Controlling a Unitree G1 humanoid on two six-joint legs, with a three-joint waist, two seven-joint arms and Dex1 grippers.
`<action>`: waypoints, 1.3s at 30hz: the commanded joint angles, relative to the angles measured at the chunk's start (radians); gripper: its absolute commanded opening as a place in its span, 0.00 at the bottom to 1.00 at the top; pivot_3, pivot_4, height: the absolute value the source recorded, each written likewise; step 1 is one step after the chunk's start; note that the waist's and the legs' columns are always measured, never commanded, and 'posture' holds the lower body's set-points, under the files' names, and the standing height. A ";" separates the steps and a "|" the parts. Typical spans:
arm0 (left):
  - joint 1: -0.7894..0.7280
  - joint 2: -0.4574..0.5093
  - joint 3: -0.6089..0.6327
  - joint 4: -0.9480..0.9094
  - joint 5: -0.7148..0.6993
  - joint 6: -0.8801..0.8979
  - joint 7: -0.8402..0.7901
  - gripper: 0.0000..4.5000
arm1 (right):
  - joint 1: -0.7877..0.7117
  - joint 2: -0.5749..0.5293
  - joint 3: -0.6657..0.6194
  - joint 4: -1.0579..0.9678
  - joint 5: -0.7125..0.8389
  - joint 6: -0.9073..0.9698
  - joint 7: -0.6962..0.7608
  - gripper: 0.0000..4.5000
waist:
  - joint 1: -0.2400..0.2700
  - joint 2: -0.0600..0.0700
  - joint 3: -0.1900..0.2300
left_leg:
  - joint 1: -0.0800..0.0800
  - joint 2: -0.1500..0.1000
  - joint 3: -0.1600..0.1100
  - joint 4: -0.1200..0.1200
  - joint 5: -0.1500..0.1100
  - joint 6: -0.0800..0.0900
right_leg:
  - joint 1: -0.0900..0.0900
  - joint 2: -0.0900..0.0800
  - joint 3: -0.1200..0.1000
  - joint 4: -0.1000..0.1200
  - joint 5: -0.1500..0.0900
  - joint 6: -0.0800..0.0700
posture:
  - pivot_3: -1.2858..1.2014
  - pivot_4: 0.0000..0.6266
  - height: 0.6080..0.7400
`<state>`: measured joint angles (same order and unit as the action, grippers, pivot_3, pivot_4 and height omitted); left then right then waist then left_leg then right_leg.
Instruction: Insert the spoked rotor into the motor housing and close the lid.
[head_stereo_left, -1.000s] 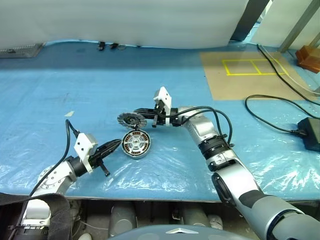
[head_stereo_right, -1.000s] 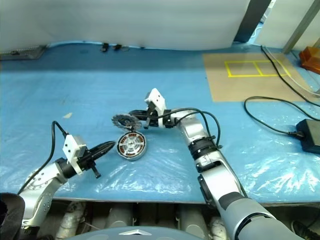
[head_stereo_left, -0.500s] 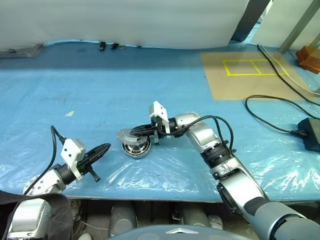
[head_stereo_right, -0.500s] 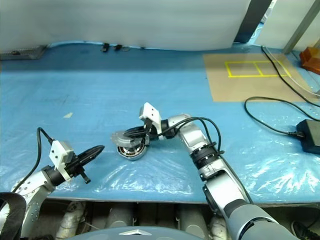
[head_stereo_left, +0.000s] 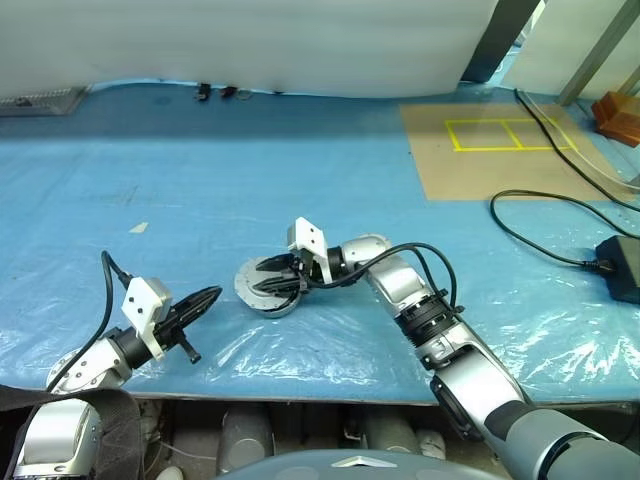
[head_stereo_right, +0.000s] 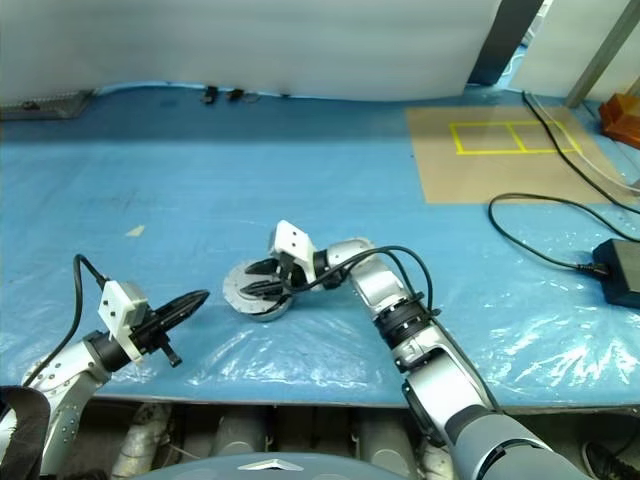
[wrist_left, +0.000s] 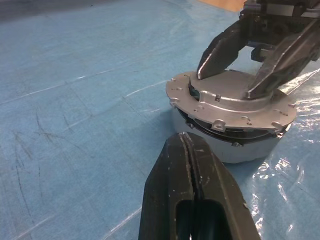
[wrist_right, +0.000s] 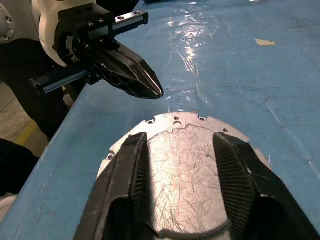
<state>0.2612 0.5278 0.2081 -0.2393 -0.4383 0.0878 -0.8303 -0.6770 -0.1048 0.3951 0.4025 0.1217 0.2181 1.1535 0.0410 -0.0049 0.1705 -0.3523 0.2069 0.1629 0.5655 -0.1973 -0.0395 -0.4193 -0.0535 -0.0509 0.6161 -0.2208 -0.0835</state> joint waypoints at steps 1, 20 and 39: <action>-0.003 -0.002 0.006 -0.026 -0.013 -0.003 0.003 0.00 | 0.012 0.008 -0.004 -0.053 0.018 0.014 -0.004 0.75 | 0.000 0.000 0.000 | 0.000 0.000 0.000 0.000 0.000 0.000 | 0.000 0.000 0.000 0.000 0.000 0.000 | 0.52 0.24 1.00; -0.020 -0.005 -0.003 0.011 -0.004 -0.020 -0.016 0.00 | 0.019 0.023 -0.019 -0.085 0.054 0.063 -0.005 0.99 | 0.000 0.000 0.000 | 0.000 0.000 0.000 0.000 0.000 0.000 | 0.000 0.000 0.000 0.000 0.000 0.000 | 0.52 0.24 1.00; -0.042 -0.010 -0.022 0.005 -0.002 -0.006 -0.007 0.00 | 0.006 0.031 -0.005 -0.047 0.017 0.045 -0.061 0.99 | -0.001 0.000 0.000 | 0.000 0.000 0.000 0.000 0.000 0.000 | 0.000 0.000 0.000 0.000 0.000 0.000 | 0.52 0.24 1.00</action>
<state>0.2210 0.5179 0.1850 -0.2048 -0.4355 0.0845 -0.8411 -0.6528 -0.0767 0.3742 0.3568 0.1516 0.2819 1.0939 0.0404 -0.0050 0.1705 -0.3518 0.2068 0.1629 0.5651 -0.1972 -0.0397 -0.4191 -0.0535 -0.0509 0.6160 -0.2208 -0.0835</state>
